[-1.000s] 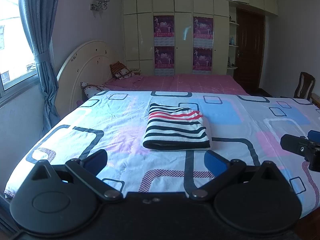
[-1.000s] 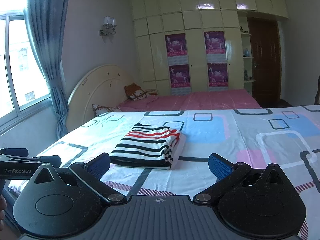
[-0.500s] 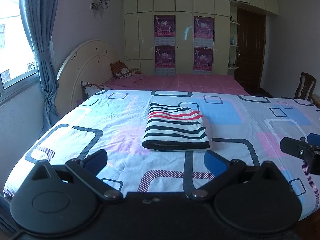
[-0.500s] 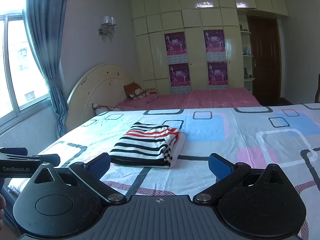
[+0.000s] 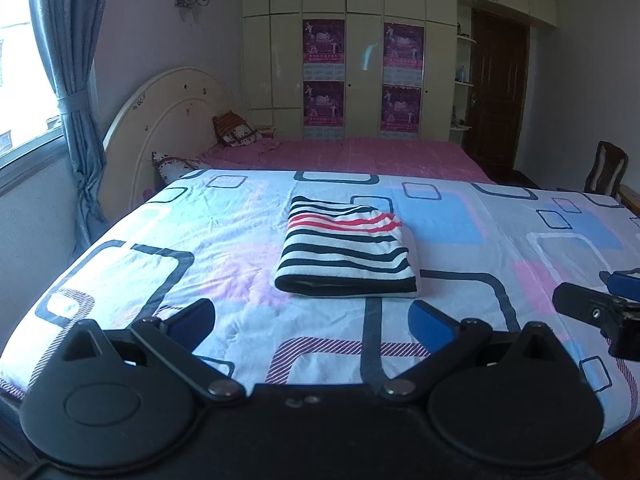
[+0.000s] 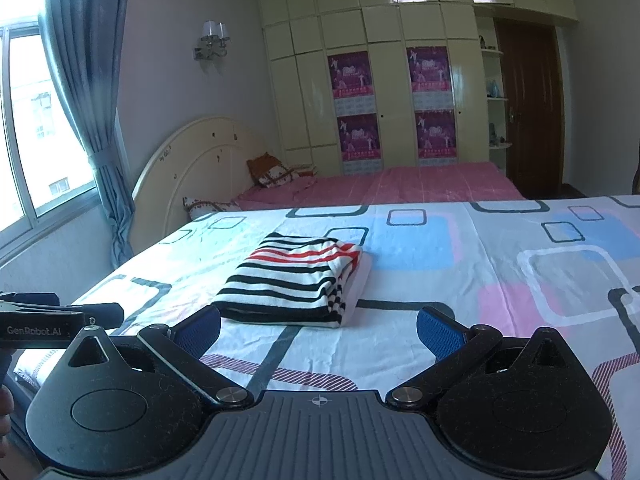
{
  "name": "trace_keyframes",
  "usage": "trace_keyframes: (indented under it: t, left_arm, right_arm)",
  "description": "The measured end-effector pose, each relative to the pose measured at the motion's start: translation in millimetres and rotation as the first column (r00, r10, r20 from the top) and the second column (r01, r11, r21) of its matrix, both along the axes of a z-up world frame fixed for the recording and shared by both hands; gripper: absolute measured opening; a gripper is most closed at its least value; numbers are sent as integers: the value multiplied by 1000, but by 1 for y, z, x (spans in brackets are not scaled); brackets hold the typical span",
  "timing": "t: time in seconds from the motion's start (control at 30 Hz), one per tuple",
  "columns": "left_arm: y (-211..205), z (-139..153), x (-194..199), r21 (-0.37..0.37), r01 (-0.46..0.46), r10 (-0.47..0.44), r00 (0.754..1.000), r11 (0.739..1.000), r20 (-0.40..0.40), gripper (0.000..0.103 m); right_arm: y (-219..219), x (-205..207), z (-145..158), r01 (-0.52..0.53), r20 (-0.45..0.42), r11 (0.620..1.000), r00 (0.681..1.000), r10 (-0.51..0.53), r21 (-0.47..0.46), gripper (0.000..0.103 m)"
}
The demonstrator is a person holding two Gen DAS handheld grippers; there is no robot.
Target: Fold small clothes
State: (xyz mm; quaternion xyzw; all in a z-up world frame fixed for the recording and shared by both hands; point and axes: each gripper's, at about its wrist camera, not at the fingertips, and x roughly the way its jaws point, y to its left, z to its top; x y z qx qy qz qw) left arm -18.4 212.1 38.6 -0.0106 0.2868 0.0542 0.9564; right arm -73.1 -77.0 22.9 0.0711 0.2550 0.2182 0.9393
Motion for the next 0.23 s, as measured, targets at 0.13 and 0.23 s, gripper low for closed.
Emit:
trace_keyframes:
  t: [0.13, 0.23]
  left_arm:
    - [2, -5, 10, -21, 6, -6, 1000, 1000, 18, 100]
    - [4, -12, 28, 8, -4, 4, 1000, 1000, 2, 103]
  right_arm:
    - [1, 10, -6, 4, -17, 1000, 1000, -4, -4, 103]
    - [1, 21, -15, 18, -39, 1000, 999, -19, -16, 103]
